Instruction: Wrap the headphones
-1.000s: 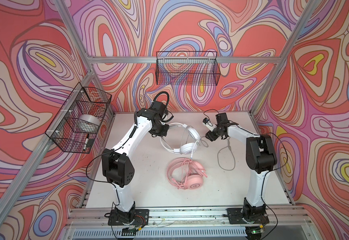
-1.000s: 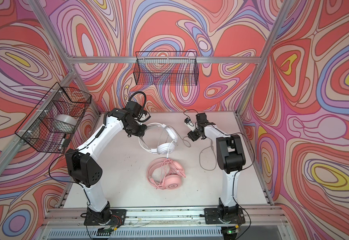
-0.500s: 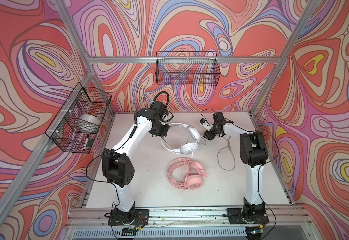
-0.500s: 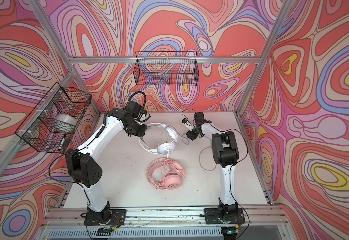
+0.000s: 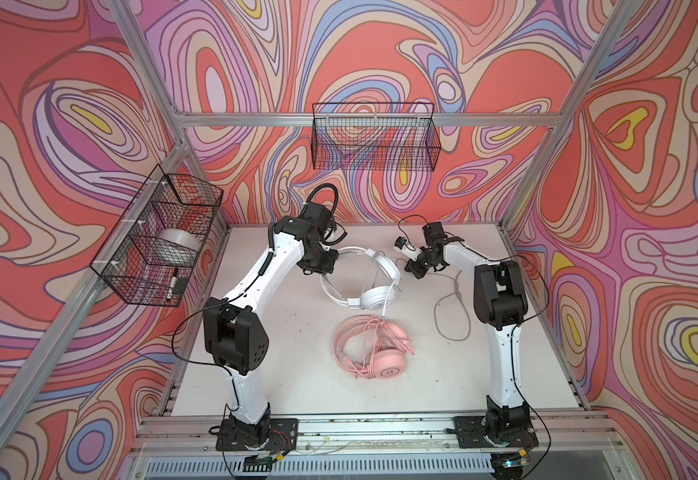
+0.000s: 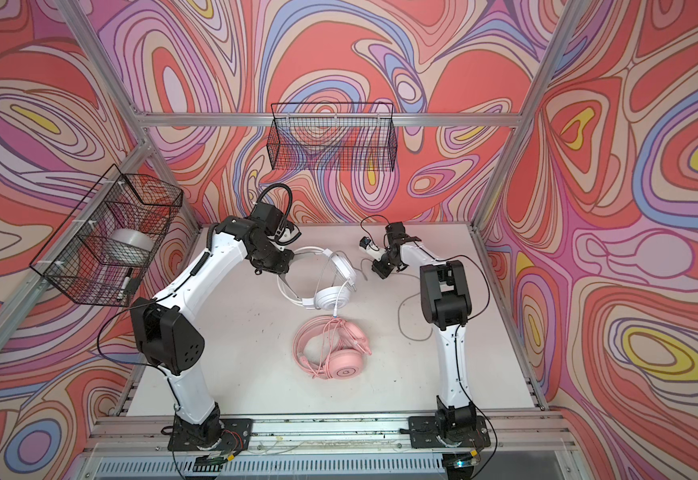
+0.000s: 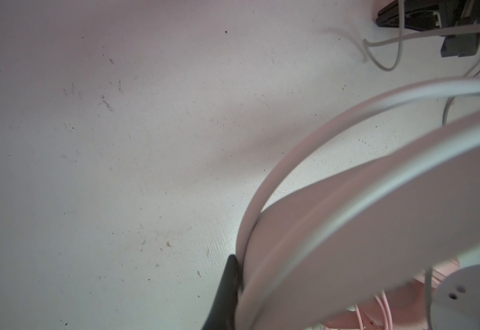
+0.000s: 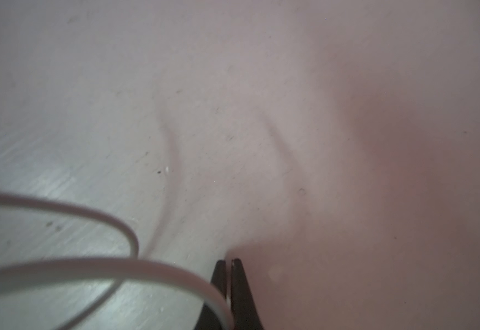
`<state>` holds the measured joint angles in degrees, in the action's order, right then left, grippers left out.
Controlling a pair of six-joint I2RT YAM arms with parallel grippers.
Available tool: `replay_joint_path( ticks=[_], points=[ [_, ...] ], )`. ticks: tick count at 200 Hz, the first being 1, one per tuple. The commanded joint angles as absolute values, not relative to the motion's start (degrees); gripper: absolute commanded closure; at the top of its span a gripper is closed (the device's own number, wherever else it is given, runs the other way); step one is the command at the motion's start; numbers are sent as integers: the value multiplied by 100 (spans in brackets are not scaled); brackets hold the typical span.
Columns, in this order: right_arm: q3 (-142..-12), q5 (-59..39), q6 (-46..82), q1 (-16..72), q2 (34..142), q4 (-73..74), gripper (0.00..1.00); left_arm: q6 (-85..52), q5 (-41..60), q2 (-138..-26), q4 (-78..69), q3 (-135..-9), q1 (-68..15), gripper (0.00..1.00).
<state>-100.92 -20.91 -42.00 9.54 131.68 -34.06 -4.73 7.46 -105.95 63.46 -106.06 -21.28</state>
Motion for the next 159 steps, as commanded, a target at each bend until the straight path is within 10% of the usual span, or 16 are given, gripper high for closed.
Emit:
replay_joint_path(
  ticks=[1,159],
  points=[
    [-9682,-2228,-4183,888,12906,-3623,100,-588,905,-10274,6390,-10762,-2100,100],
    [-7045,-1869,-3841,1663,9462,-3390,100,-3135,694,-10563,5694,-10932,-1468,100]
  ],
)
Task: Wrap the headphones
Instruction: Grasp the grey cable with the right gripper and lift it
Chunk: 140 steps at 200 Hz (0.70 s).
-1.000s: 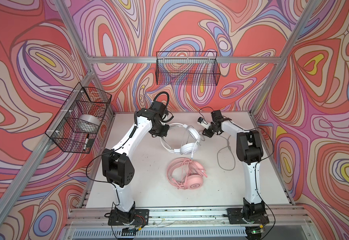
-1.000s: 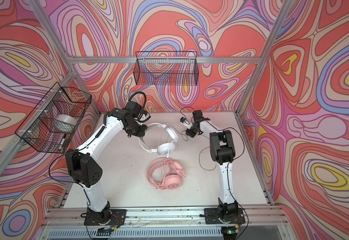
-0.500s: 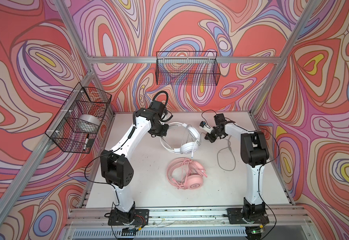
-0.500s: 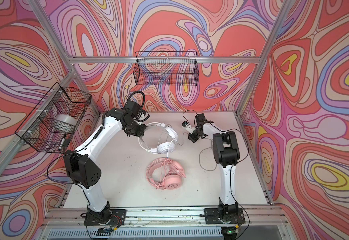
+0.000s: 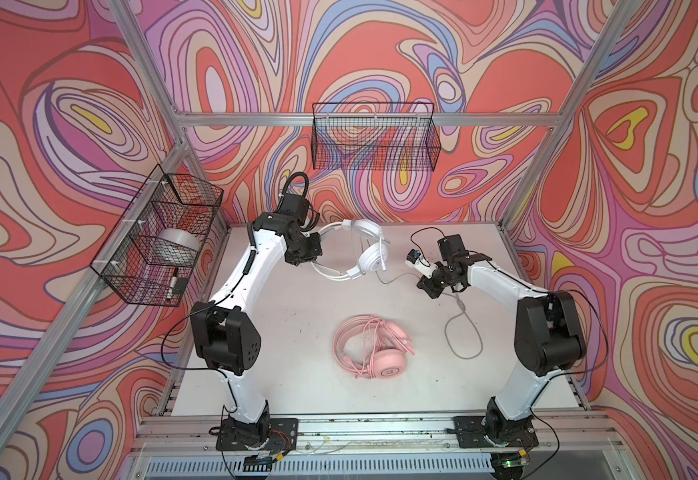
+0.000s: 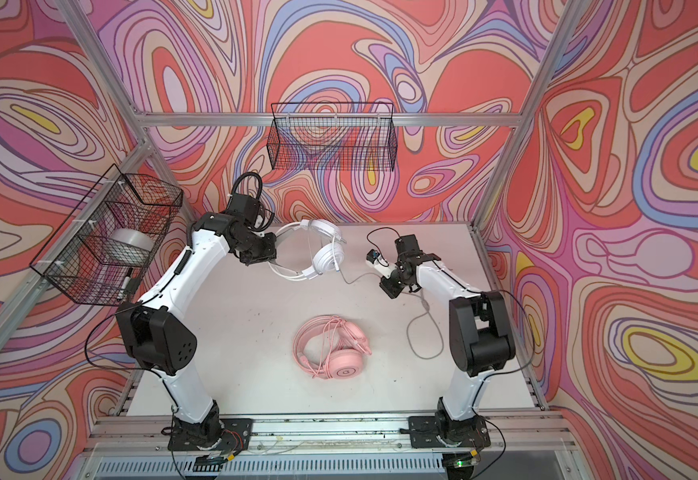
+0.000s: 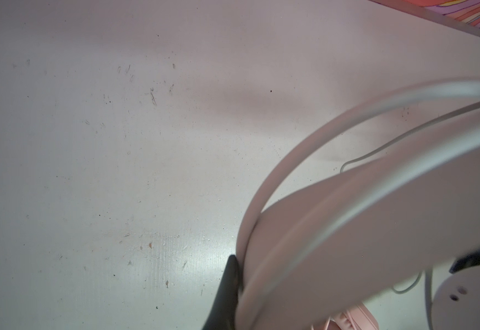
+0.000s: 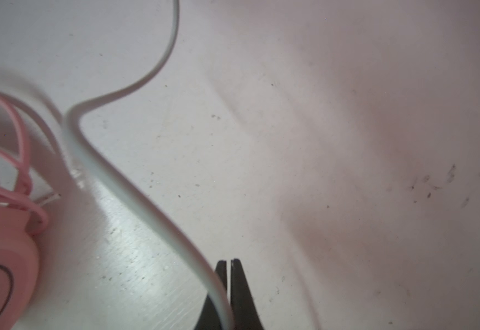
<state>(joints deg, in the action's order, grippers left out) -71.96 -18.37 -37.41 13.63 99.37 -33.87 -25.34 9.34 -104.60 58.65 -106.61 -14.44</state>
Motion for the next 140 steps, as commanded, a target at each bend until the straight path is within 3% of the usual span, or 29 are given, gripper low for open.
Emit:
replay_joint_path(
  ticks=[1,57,140],
  points=[
    [-7034,-1879,-3841,1675,9442,-3396,100,-3145,686,-10568,5695,-10937,-1468,100],
    [-7256,-2203,-4156,2204,8671,-3621,100,-3253,163,-10988,5998,-11343,-1550,100],
    [-8586,-2226,-4769,2708,8929,-4542,100,-3240,-532,-11266,6363,-11434,-1690,100]
  ],
)
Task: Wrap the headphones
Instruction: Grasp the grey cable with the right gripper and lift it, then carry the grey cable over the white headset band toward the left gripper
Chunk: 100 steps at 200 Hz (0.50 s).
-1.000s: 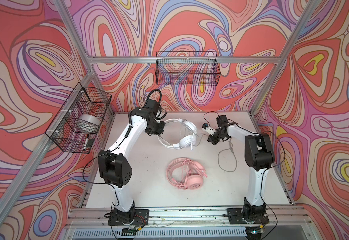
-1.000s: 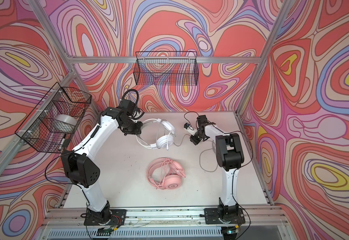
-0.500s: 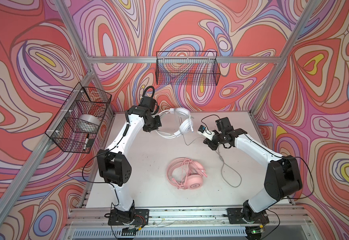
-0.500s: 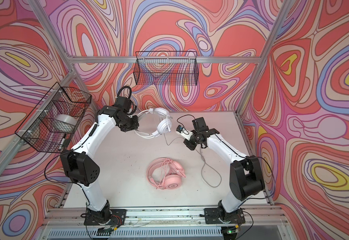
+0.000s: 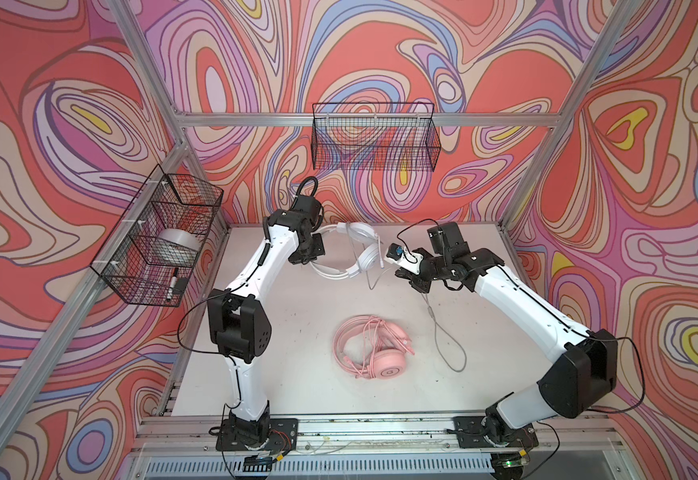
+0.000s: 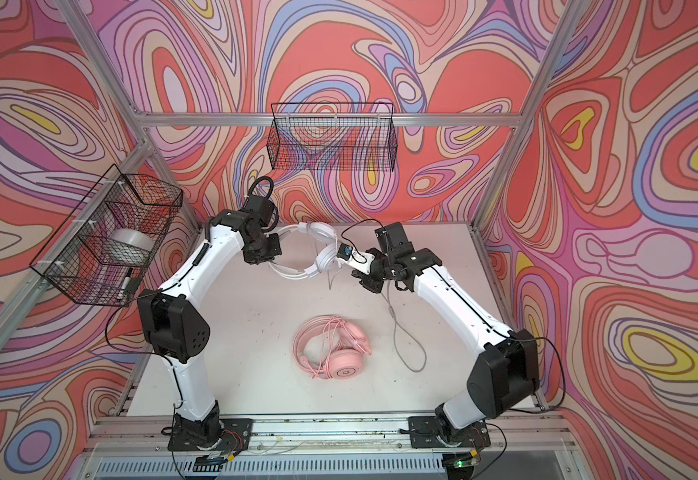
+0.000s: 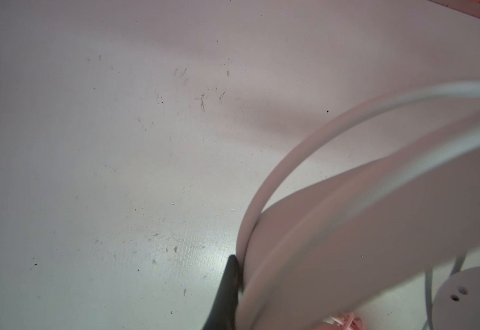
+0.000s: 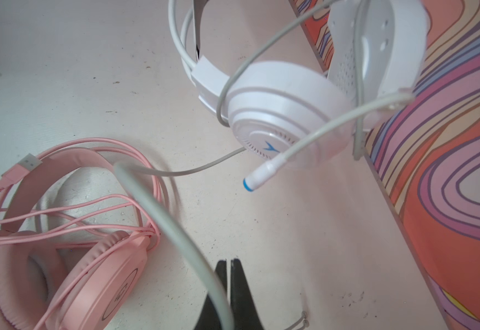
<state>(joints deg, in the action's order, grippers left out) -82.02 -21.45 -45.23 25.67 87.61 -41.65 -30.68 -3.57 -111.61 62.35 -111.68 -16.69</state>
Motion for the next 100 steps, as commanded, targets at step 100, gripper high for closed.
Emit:
replay_joint_path(
  ticks=[100],
  points=[
    [-10099,-2124,-4829,2814,9787,-5114,100,-2658,-1199,-11478,6706,-11736,-2181,100]
  ],
)
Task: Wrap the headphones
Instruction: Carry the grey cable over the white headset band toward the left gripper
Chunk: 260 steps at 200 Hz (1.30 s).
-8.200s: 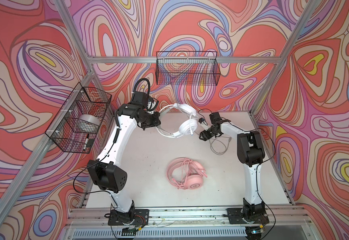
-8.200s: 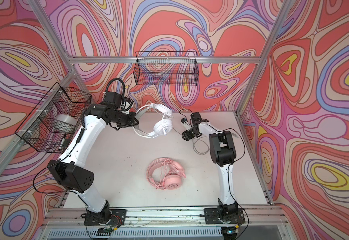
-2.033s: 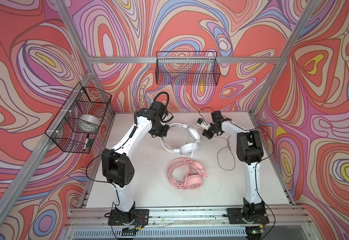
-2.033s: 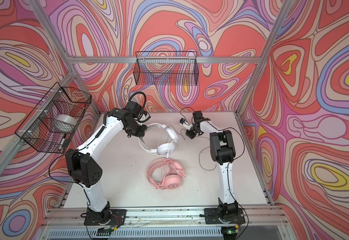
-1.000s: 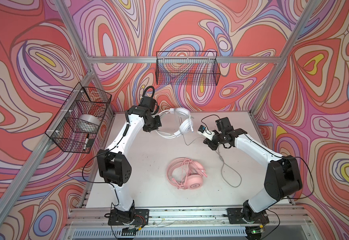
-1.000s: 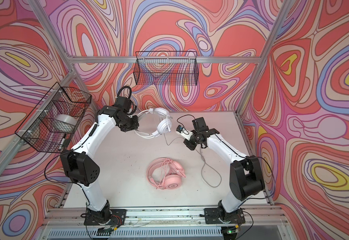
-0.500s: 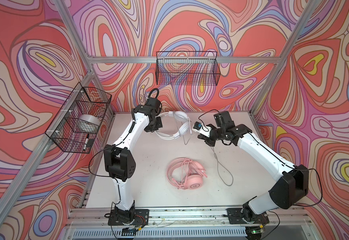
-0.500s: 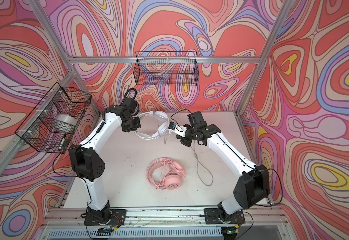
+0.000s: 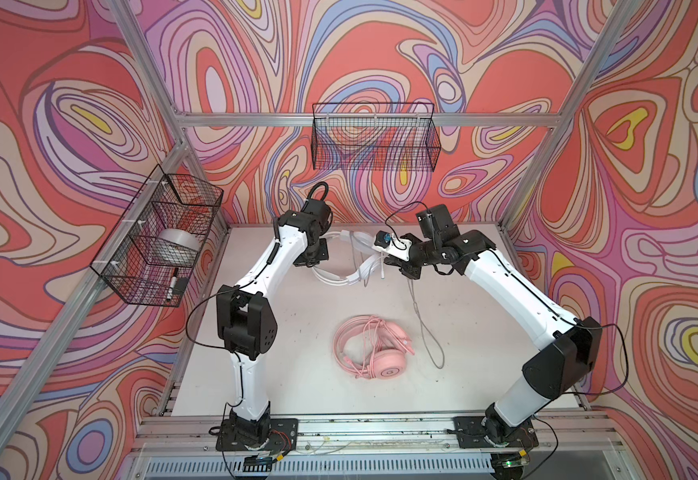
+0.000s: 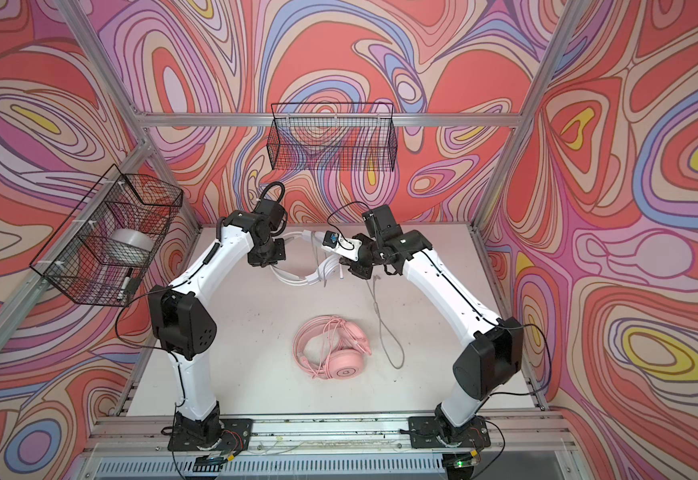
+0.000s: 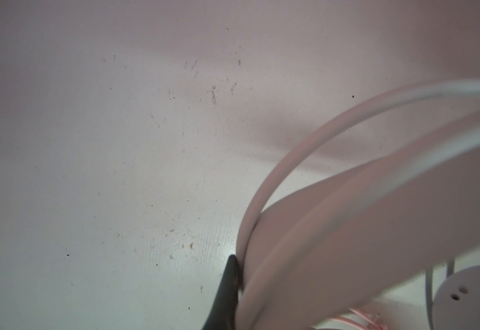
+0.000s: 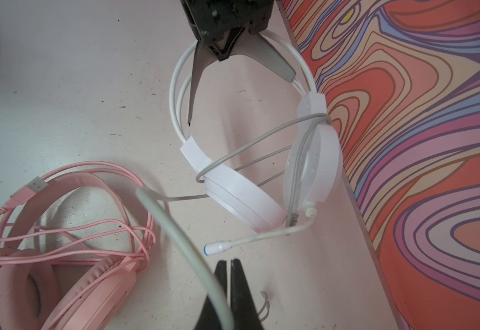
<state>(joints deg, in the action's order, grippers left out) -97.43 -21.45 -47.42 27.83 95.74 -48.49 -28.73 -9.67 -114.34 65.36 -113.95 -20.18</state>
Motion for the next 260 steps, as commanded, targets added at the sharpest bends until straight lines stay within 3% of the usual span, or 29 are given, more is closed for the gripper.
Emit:
replay_joint_path(
  ticks=[1,59,90,161,189,260],
  points=[
    [-10112,-2117,-4832,2813,9798,-5114,100,-2643,-1202,-11479,6710,-11739,-2189,100],
    [-10951,-1478,-4654,2590,10549,-5041,100,-1705,-1239,-11437,6684,-11769,-2429,100],
    [-11558,-1750,-4373,2308,11177,-5157,100,-1090,-1402,-11264,6512,-11554,-2555,100],
    [-12847,-1976,-3930,1996,12630,-5606,100,-372,-768,-10789,5965,-10935,-2575,100],
    [-12646,-2148,-3597,1876,12744,-5382,100,-237,-709,-10694,6018,-10901,-2569,100],
    [-11290,-2817,-2674,1523,12726,-4315,81,-375,-1,-10469,5842,-10833,-2518,100]
  ],
)
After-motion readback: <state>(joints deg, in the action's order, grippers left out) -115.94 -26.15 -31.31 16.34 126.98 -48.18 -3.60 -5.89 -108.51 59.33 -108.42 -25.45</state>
